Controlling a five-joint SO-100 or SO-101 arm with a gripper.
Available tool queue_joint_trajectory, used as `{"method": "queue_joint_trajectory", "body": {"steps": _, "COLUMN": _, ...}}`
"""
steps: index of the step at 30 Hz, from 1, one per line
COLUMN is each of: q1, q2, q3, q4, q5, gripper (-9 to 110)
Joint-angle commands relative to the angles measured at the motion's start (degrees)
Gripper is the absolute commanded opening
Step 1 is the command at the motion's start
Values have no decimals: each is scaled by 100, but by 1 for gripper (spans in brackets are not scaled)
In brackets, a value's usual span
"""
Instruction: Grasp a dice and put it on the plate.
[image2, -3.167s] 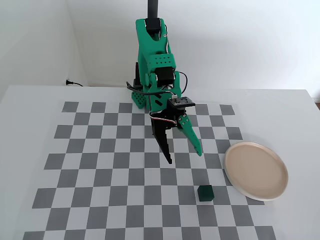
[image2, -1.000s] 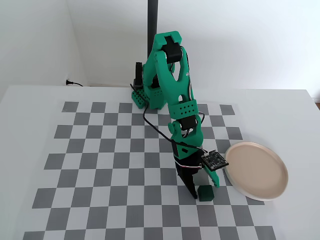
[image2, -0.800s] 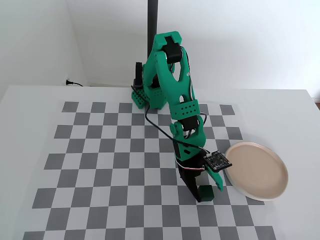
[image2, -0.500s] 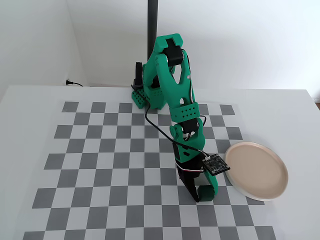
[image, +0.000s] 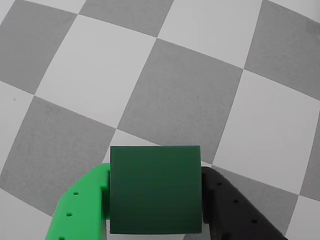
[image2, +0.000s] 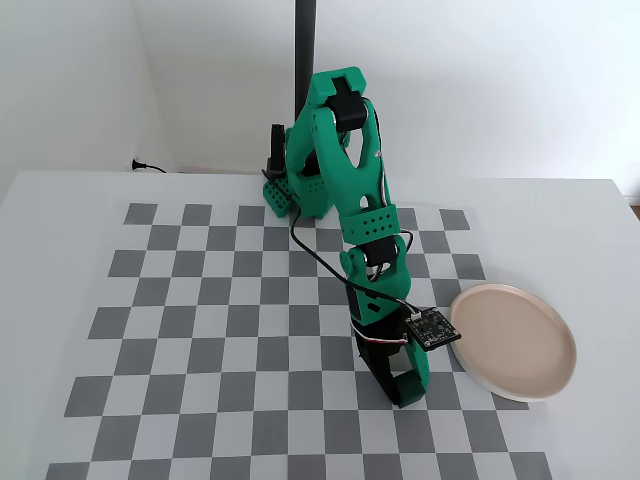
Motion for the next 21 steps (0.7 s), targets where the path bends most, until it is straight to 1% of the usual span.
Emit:
{"method": "queue_joint_trajectory", "body": {"steps": 1, "q1": -88, "q2": 264, "q3": -475, "q4": -53, "q5": 44, "gripper": -4}}
{"method": "queue_joint_trajectory", "body": {"steps": 15, "q1": -519, "q2": 1151, "q3": -492, "q4": 114, "q5": -229, "gripper": -4}}
{"method": "queue_joint_trajectory", "body": {"steps": 21, "q1": -879, "q2": 1354, "q3": -940, "q4": 765, "q5": -123, "gripper": -4}}
